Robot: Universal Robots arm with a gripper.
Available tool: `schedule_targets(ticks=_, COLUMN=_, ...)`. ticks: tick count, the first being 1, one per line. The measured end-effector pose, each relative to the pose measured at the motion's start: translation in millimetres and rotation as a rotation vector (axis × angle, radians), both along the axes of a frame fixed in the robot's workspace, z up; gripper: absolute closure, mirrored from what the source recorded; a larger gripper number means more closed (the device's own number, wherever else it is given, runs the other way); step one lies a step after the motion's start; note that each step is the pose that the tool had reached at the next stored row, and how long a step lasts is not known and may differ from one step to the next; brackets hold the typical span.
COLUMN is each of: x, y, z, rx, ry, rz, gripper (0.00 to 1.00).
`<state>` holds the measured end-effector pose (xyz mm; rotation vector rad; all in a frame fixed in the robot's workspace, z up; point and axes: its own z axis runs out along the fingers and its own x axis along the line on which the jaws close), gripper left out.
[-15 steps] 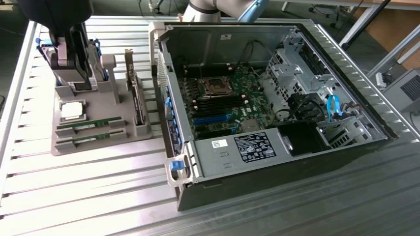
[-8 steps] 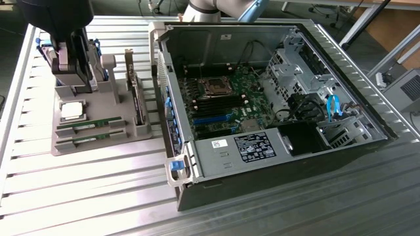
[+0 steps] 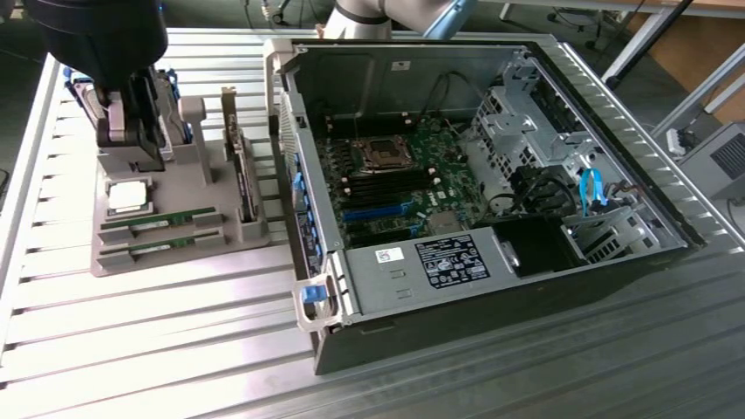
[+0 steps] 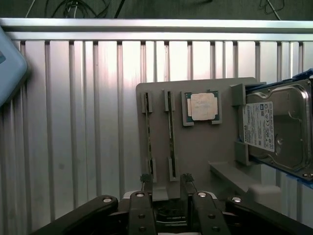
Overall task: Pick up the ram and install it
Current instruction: 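Pick up the ram and move it above insertion slot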
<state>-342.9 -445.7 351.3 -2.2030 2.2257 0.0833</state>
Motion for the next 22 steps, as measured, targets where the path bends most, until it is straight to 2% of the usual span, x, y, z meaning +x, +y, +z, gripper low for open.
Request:
schedule_targets(ticks=4, x=-0.1, y=-5.6, z=-2.3, rx=0.0004, ry=0.0001, rz=0.004, gripper=0.65)
schedule_targets(ticks=6, x=-0.2, y=-7.6, z=-3.4, rx=0.0003, ry=0.0002, rz=0.048, gripper=0.65)
schedule_targets(ticks=8, x=-0.2, y=-7.9, z=-4.7, rx=0.0003, ry=0.0001, rz=0.065, gripper=0.65)
schedule_targets(ticks=22, x=-0.3, y=-9.6, z=-16.4, rx=0.0003, ry=0.0002, rz=0.065, gripper=0.65)
